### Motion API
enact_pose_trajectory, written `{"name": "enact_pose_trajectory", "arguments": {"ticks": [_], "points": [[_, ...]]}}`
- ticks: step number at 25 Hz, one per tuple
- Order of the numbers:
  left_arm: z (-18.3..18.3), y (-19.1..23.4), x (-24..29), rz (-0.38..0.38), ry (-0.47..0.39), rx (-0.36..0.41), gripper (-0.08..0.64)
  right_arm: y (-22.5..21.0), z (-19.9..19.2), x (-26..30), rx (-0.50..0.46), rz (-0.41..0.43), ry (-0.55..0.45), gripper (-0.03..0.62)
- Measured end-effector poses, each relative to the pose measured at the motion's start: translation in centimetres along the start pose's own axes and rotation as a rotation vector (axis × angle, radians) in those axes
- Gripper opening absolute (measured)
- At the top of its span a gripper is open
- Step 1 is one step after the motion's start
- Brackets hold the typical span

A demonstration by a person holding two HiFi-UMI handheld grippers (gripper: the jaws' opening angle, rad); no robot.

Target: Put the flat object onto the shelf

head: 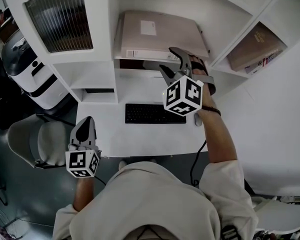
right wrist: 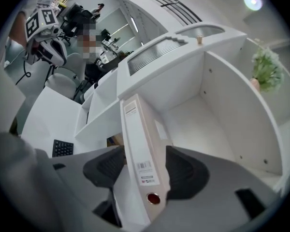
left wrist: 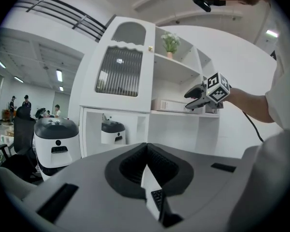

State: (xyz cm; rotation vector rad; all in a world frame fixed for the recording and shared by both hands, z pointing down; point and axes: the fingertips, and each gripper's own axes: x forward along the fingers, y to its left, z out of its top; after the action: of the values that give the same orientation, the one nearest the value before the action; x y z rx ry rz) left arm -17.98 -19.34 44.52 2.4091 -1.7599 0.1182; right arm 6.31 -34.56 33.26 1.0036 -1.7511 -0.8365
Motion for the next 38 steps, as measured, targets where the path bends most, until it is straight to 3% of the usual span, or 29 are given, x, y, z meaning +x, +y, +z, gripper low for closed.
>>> {"name": "enact_pose_trajectory", "arguments": {"ticks": [6, 14, 18, 38], "points": [[0.5, -1.4, 0.0, -0.026, -0.008, 0.013, -0.008, 0.2, -0.2, -2.8, 0.08, -0.039, -0.044, 0.202], [1.0, -3.4, 0.1, -0.046, -0.015, 0.028, -0.008, -0.5, -1.3, -7.4, 0.276, -0.15, -0.146, 0.053], [1.4, -4.4, 0.3, -0.059, -0.021, 0.041, -0.008, -0.7, -2.5, -9.3, 0.363, -0.19, -0.177, 0.012], [2.8, -7.5, 1.0, -0.106, -0.041, 0.073, -0.008, 1.2, -7.0, -15.2, 0.813, -0.281, -0.271, 0.003]]}}
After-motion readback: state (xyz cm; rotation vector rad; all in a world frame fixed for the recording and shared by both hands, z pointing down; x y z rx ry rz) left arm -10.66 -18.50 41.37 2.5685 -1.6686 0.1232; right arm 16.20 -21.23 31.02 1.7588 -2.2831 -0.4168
